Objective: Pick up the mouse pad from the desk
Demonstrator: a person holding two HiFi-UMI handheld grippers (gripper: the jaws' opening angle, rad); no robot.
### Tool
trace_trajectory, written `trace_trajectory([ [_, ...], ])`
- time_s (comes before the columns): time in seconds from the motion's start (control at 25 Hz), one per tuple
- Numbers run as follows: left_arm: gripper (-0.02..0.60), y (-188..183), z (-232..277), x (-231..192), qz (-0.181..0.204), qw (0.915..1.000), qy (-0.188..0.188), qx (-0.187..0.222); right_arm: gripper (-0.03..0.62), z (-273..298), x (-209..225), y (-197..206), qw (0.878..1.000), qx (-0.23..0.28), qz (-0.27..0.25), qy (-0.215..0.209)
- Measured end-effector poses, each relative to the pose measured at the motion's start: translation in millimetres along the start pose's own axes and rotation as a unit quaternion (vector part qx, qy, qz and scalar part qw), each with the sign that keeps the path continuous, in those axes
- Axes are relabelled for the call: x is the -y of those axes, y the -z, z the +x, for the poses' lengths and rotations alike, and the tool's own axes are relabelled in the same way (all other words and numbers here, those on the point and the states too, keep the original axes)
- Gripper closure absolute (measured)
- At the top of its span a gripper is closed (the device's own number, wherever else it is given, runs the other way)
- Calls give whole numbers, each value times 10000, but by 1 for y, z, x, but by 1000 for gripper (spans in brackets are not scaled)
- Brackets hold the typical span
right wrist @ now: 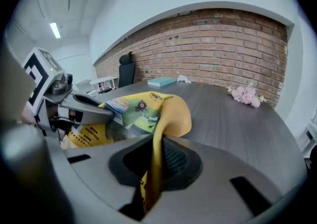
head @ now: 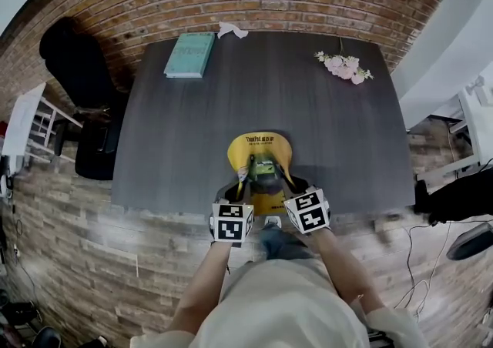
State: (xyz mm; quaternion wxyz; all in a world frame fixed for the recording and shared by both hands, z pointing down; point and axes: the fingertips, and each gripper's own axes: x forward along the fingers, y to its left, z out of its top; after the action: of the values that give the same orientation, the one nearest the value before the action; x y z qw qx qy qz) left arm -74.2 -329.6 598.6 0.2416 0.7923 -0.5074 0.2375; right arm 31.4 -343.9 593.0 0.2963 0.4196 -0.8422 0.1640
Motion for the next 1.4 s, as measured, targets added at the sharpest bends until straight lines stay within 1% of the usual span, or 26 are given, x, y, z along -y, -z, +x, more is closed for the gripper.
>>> trace_trajectory([
  [0.28,552,12,-48,6,78,9997,73,233,560,-35,-38,2,9995,286,36,122],
  [0.76,552,56,-130,24,195,9983,103,546,562,-96,-110,29,9976,640,-94,228],
  [1.0,552,75,-171,36,184,9975,44,678,562,-132,-144,39,9962,811,-152,274],
  [1.4,552,102,-235,57,154,9952,90,965,562,-188,-193,55,9928,1115,-263,355],
])
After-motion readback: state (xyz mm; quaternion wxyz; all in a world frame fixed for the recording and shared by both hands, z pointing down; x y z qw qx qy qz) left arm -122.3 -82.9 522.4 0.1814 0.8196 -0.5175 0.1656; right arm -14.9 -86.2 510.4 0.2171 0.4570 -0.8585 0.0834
